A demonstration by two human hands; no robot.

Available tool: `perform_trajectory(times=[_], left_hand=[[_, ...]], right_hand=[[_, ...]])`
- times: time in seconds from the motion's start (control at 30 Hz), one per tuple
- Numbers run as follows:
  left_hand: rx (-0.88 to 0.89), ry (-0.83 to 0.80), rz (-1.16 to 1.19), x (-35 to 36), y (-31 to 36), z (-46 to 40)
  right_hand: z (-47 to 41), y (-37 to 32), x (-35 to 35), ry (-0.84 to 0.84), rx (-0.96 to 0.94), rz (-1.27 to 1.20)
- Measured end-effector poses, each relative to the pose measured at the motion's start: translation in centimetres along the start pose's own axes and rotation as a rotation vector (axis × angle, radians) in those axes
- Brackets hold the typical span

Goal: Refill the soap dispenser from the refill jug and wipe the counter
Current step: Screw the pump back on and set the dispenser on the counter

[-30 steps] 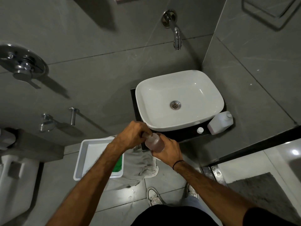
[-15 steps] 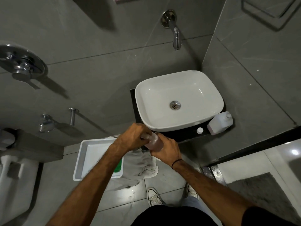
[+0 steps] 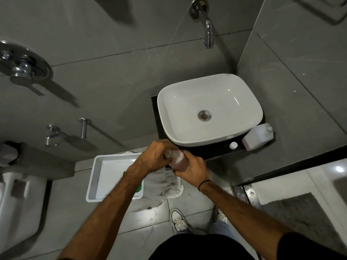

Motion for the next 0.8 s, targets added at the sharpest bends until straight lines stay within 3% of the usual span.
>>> perform_trajectory(times=[0.33, 0.8], left_hand=[[-0.051, -0.036, -0.081, -0.07, -0.84, -0.32], [0.038, -0.095, -0.064, 0.08, -0.17, -0.72]], right_hand=[[0.2, -0.17, 1.0, -0.023, -0.014, 0.04], [0.16, 0.07, 0.15, -0.015, 0.005, 0.041]])
Point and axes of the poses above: each hand's wrist, its own z-axis away from the middle knuckle, its own x-axis out of the palm, y = z × x, the point moved 2 cm from there along -z, towards the middle knuckle, and after that the axes turned 1 degree about -y, right-handed, at the moved point
